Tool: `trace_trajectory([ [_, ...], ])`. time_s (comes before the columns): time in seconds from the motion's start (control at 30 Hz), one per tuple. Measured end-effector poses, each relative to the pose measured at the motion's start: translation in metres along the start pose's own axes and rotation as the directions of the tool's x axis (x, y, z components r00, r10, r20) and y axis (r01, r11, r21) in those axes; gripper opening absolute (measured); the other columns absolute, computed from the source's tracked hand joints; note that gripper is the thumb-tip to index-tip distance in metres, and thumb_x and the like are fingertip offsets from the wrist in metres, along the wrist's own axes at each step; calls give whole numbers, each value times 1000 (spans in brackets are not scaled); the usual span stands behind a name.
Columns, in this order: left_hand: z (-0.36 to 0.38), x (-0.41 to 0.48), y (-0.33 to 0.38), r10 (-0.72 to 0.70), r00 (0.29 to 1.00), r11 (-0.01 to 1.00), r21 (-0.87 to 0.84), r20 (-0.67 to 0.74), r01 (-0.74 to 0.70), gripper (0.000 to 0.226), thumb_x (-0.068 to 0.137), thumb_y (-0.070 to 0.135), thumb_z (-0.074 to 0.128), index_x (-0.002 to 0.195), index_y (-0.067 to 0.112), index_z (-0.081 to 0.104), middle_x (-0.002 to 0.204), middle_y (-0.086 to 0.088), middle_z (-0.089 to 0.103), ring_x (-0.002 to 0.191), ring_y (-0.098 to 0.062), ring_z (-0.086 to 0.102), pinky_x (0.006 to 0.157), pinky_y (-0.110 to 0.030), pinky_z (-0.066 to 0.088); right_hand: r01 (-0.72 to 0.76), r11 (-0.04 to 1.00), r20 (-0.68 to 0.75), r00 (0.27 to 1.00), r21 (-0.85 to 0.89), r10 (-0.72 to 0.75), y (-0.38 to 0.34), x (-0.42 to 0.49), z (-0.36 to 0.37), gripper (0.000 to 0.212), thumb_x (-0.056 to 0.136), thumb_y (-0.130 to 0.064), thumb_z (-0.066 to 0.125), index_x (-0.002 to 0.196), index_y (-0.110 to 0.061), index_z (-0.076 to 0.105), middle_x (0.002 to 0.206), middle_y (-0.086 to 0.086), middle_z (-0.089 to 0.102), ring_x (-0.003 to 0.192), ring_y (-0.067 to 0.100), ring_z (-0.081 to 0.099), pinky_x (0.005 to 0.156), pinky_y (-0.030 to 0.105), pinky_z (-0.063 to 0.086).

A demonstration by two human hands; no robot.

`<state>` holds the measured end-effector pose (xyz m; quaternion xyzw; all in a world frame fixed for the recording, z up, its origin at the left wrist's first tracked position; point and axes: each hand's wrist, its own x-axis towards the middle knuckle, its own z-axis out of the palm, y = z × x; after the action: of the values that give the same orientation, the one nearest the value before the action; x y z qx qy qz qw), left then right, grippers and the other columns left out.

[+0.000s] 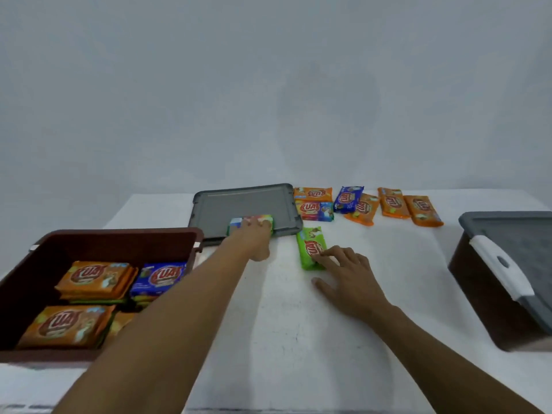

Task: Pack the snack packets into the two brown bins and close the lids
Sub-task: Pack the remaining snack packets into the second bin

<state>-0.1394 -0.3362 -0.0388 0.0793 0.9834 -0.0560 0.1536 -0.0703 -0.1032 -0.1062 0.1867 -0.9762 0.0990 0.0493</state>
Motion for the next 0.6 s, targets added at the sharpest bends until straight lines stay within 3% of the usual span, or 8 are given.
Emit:
trace_trajectory([
  [0.1,22,5,11,-55,983,997,48,-177,64,61,85,8,53,141,11,29,141,-17,34,131,-37,33,109,-54,26,-61,997,-110,992,53,67,24,-22,-4,50,85,-63,50,123,-30,54,122,-4,47,110,17,47,93,34,38],
  [0.23,37,-1,14,12,929,993,114,-370,33,61,83,8,61,138,14,36,132,-10,43,118,-31,47,103,-47,32,-198,967,-144,964,162,222,32,-36,-5,57,76,-66,62,113,-23,56,111,-2,45,90,14,50,74,24,41],
  [0.3,43,-10,16,39,889,992,125,-457,21,47,89,14,56,133,16,43,129,-6,48,114,-27,51,98,-43,32,-238,942,-122,955,236,272,31,-35,-5,66,74,-69,63,119,-24,52,118,-4,43,93,13,54,73,22,46],
  [0.37,48,-17,21,36,835,999,51,-549,-10,34,92,15,51,126,18,51,125,-3,55,109,-24,54,90,-40,28,-260,924,-115,947,282,301,31,-33,-5,72,76,-66,63,131,-23,48,133,-4,42,107,15,54,85,27,51],
  [0.47,56,-24,30,73,862,988,-79,-502,-130,31,97,29,50,127,23,51,131,0,50,118,-20,47,95,-39,28,-274,946,-124,947,175,298,28,-33,-7,66,82,-55,61,138,-22,49,146,-2,42,123,18,47,100,33,41],
  [0.6,60,-29,27,76,935,970,-190,-346,-150,50,92,46,54,137,28,40,142,3,38,131,-20,28,107,-42,25,-332,925,-122,926,187,357,23,-39,-13,63,82,-51,63,135,-18,53,144,0,43,123,18,45,98,34,41],
])
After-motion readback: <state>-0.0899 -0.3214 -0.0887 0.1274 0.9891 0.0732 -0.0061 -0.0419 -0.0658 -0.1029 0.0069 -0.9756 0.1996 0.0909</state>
